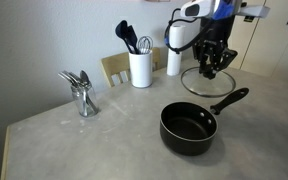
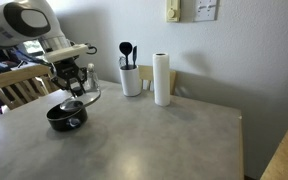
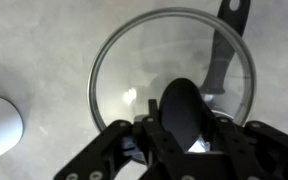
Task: Put the glass lid on top of the black pot
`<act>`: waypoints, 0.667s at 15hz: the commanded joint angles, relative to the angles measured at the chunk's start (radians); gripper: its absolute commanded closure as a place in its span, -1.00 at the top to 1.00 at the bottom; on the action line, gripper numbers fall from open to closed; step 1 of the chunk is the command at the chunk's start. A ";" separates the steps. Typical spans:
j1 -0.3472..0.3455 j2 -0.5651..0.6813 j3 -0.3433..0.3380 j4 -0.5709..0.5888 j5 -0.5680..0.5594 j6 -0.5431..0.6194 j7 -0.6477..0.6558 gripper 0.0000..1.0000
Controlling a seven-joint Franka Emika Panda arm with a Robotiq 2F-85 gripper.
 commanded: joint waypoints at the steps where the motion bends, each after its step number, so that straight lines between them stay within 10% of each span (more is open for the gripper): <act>1: 0.056 0.026 0.055 0.020 0.036 -0.023 0.073 -0.71; 10: 0.108 0.124 0.088 0.056 0.023 0.075 0.309 -0.71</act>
